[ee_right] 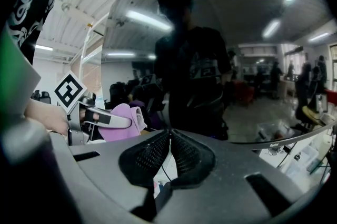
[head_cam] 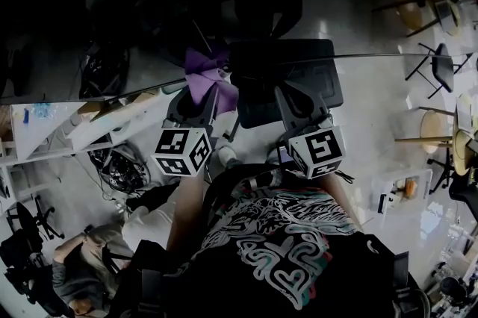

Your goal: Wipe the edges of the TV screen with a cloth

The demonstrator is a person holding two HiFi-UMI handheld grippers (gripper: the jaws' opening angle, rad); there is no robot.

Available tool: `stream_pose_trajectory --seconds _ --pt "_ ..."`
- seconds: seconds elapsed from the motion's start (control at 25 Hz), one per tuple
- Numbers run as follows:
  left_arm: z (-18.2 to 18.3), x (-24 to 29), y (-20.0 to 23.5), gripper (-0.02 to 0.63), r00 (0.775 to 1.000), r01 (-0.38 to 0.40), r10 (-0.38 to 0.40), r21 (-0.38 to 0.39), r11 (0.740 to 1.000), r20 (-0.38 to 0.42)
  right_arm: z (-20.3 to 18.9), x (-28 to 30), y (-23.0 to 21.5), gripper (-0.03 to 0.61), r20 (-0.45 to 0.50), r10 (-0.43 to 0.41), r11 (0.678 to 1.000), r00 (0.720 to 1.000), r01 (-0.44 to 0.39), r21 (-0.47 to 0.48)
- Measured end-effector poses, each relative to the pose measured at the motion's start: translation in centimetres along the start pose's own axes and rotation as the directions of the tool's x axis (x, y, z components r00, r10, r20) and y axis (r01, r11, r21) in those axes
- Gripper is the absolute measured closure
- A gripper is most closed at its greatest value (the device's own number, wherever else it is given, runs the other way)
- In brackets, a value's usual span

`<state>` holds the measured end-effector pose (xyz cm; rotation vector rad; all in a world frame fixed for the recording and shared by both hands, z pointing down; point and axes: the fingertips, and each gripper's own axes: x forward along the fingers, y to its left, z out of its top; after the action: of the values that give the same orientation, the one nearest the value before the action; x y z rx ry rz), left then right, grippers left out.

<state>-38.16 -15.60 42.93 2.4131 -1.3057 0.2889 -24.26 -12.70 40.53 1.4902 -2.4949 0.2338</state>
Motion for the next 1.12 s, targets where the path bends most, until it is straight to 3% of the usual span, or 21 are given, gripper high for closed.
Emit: stream_pose_trajectory --seconds 0.32,1.12 --pt "0.0 0.8 -0.3 0.477 0.999 0.038 -0.036 -0.1 0.994 0.02 -0.6 0.0 -1.3 0.545 -0.007 -0.021 1.0 1.0 0.021 0.023" --pt "-0.1 3.3 -5.0 0.477 0.994 0.111 -0.112 -0.104 0.988 -0.002 -1.0 -1.8 -4.8 0.545 0.0 -0.067 0.997 0.998 0.067 0.045"
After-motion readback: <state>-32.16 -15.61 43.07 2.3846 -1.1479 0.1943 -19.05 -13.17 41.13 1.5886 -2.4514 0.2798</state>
